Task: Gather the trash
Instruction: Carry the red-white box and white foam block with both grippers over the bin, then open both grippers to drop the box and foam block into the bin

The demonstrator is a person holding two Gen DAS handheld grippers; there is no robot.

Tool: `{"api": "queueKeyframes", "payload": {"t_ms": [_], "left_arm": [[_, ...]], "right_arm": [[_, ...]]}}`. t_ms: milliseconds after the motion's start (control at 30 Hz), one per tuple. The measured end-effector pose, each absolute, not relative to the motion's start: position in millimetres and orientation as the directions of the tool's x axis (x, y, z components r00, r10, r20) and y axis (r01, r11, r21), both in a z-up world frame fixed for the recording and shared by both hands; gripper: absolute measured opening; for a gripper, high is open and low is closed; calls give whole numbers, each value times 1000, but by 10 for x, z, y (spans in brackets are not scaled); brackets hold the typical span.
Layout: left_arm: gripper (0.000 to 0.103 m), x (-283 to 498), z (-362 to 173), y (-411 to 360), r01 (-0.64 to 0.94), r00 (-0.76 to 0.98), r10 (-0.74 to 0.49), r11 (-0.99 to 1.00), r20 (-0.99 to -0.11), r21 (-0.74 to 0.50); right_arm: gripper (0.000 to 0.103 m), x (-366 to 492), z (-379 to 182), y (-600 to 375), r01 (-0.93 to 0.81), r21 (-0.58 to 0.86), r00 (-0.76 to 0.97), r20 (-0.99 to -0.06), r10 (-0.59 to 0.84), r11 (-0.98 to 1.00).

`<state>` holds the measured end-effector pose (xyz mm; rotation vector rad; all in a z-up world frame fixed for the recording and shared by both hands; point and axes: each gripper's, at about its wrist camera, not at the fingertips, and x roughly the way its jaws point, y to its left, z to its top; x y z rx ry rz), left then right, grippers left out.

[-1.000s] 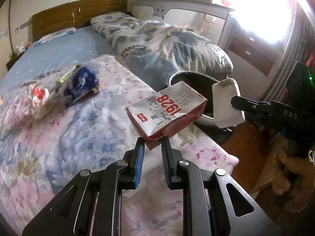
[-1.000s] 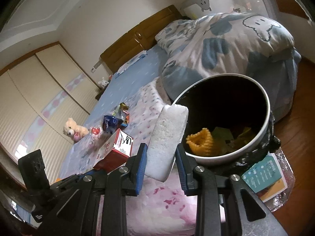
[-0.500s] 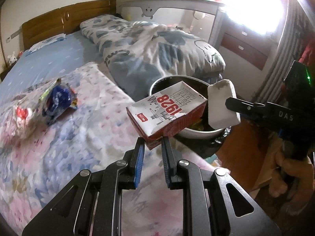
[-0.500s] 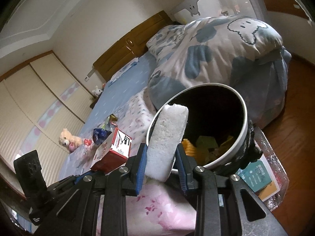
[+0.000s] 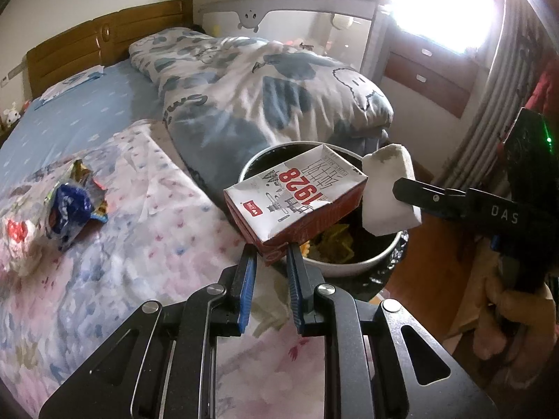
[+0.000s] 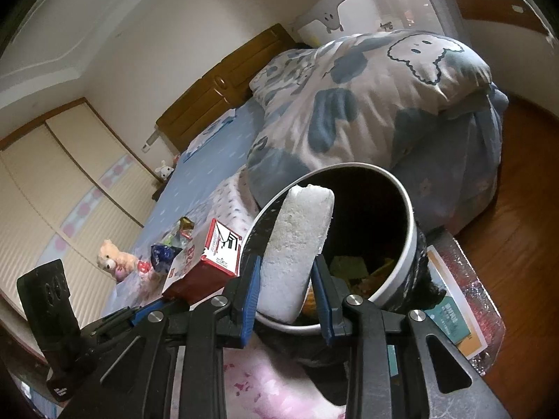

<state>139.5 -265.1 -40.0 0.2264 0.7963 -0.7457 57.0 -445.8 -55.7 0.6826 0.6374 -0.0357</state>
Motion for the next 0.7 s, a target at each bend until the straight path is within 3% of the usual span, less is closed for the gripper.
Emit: {"api": "queueKeyframes", "payload": {"t_ms": [700], "left_arm": [[17, 1555, -474, -3014, 693, 455, -495, 719, -741, -55]], "right_arm": [[29, 764, -624, -4643, 251, 555, 794, -587, 160, 793]]}}
